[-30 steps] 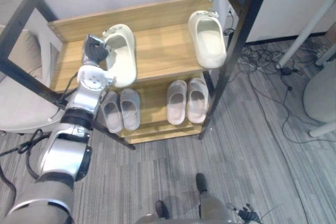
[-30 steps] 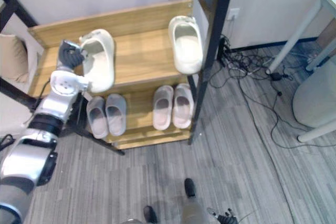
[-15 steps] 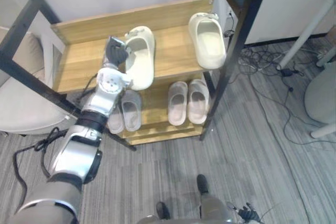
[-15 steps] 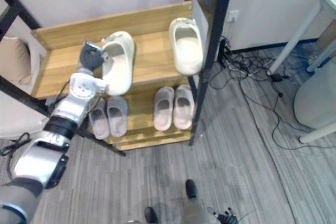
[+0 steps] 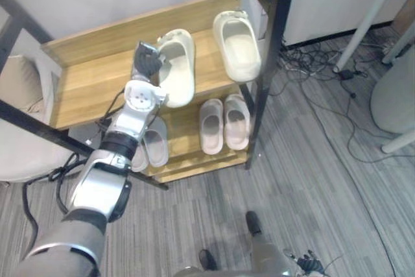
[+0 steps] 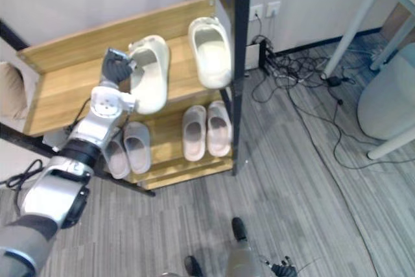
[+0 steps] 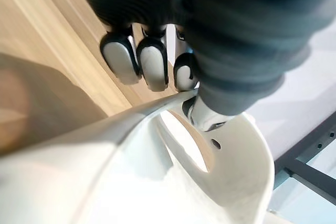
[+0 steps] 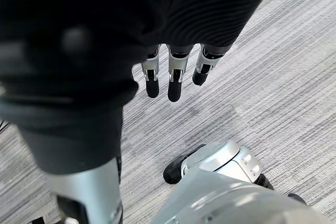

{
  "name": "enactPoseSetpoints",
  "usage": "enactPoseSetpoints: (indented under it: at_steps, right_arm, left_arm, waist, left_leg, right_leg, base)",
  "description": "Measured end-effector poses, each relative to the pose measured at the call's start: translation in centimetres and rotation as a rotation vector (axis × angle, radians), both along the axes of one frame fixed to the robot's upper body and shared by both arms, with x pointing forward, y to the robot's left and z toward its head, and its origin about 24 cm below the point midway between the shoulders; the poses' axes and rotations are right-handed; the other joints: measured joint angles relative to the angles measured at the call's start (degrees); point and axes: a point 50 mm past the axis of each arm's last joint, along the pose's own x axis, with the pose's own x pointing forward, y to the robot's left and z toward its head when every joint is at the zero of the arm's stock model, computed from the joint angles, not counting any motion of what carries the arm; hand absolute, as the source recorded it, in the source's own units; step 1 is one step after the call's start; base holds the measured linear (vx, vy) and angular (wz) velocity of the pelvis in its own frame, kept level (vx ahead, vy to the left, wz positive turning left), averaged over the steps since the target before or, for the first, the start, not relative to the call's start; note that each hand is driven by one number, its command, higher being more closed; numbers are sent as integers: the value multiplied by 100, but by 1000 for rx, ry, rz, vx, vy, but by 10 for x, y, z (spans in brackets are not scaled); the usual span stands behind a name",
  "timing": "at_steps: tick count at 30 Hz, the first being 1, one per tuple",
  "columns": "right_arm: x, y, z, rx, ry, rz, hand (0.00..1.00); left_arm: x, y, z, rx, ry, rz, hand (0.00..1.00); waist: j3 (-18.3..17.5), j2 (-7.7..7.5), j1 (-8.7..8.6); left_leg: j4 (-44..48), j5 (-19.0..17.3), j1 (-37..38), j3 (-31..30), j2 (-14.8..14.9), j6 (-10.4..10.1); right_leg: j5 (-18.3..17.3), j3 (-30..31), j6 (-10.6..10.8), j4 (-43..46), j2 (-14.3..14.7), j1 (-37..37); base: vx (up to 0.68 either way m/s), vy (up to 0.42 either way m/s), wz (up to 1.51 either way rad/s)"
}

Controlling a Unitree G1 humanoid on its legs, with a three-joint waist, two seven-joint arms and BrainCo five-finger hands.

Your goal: Organize the slippers on the shoe rack

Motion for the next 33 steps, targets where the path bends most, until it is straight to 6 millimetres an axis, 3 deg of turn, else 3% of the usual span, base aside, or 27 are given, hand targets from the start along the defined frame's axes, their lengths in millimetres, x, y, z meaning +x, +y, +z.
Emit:
enactPoseSetpoints:
  at_steps: [1, 10, 19, 26, 33]
  right_arm:
    - [0, 0, 0, -1, 0, -1, 0]
    - [5, 0, 1, -2, -12, -7, 0]
    - [7, 0, 1, 0, -14, -9, 0]
    - [10, 1, 1, 4, -14, -3, 0]
    - [11, 1, 1, -1, -11, 3, 0]
  left_arm:
    - [1, 1, 3, -6, -3, 5, 0]
    - [4, 2, 10, -50, -14, 35, 0]
    - [6, -26, -1, -150, 14, -39, 0]
    - [1, -35, -13, -183, 27, -76, 0]
    - [-3, -33, -17, -225, 18, -78, 0]
  waist:
    - [1, 2, 0]
    - [20, 40, -84]
    - [28, 49, -90]
    - [38, 45, -71]
    - [46, 34, -66]
  left_leg:
    - [0, 0, -21, 39, -1, 0]
    - [9, -47, -31, 235, -18, 6]
    - [18, -45, 54, 97, -18, 10]
    - [25, -26, 109, -102, -52, 39]
    - [31, -7, 113, -255, -51, 63]
  right_leg:
    - [11, 38, 1, 0, 6, -39]
    - [49, 265, 3, 0, 45, -162]
    - [46, 140, 3, -2, 20, -4]
    - [19, -35, 25, -4, -59, 140]
    - [2, -188, 47, -4, -90, 221]
  base:
    - [22, -17, -16]
    - [12, -15, -13]
    - [8, -6, 5]
    - [-18, -15, 14]
    - [1, -21, 12]
